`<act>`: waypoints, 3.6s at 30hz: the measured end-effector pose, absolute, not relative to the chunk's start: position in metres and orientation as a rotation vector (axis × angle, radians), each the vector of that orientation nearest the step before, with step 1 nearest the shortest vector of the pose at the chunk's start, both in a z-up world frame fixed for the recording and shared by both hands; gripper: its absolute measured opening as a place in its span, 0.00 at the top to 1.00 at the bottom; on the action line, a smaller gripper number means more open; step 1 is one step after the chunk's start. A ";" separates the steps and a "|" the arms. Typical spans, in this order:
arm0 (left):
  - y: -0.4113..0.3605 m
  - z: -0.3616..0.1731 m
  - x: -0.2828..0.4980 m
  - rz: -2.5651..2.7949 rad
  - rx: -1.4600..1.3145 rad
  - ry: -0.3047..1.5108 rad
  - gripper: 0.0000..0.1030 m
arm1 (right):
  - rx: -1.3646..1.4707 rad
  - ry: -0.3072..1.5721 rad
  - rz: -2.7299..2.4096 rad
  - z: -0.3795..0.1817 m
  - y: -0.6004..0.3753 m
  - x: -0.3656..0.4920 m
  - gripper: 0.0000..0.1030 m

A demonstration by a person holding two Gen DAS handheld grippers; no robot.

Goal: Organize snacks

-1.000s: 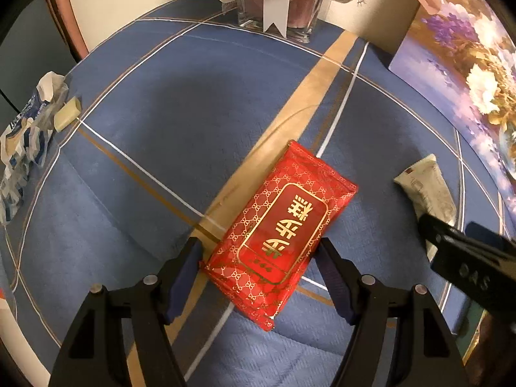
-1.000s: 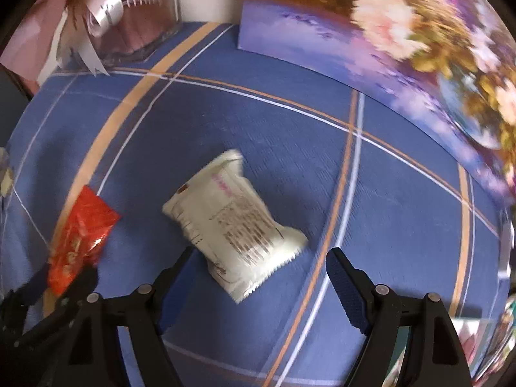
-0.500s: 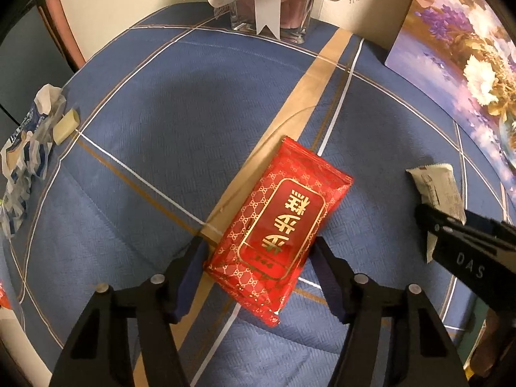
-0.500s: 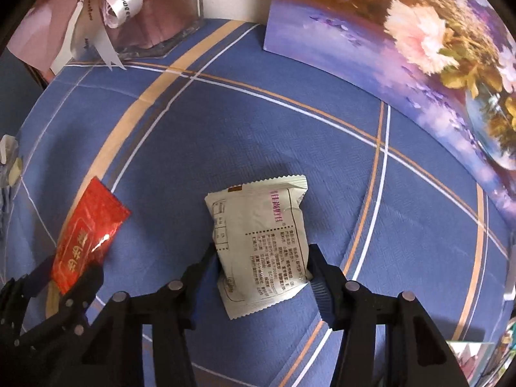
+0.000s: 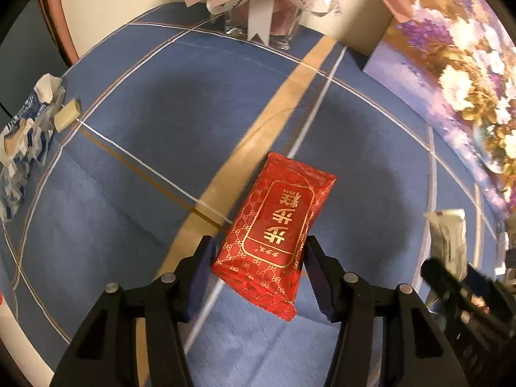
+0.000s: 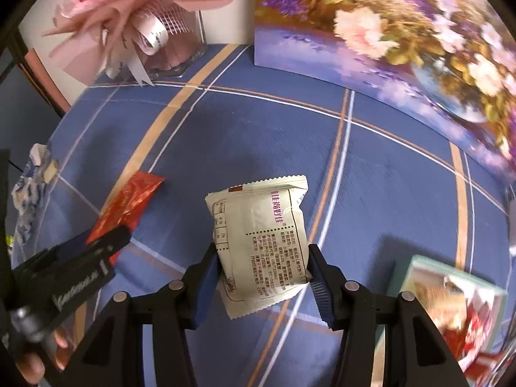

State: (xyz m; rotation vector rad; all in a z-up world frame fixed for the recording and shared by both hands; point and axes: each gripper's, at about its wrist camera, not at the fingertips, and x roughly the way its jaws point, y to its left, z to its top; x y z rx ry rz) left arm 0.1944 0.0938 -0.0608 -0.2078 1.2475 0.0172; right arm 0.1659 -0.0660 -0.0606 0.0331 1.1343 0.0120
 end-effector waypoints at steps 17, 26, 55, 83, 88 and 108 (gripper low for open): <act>0.069 -0.043 0.145 -0.131 -0.177 1.206 0.48 | 0.267 1.003 -0.053 -0.022 -0.111 0.063 0.46; 0.014 -0.011 0.123 -0.256 -0.117 1.168 0.48 | 0.381 0.927 -0.182 -0.008 -0.171 0.006 0.46; -0.139 0.008 0.059 -0.428 0.077 1.123 0.37 | 0.529 1.003 -0.401 -0.041 -0.284 -0.051 0.40; -0.054 -0.024 -0.003 -0.086 0.195 1.138 0.20 | 0.411 0.983 -0.363 -0.033 -0.229 -0.105 0.00; -0.049 -0.029 -0.003 -0.085 0.198 1.149 0.15 | 0.403 0.977 -0.375 -0.032 -0.229 -0.104 0.00; -0.040 -0.046 0.012 -0.116 0.172 1.188 0.05 | 0.395 0.993 -0.379 -0.040 -0.231 -0.092 0.00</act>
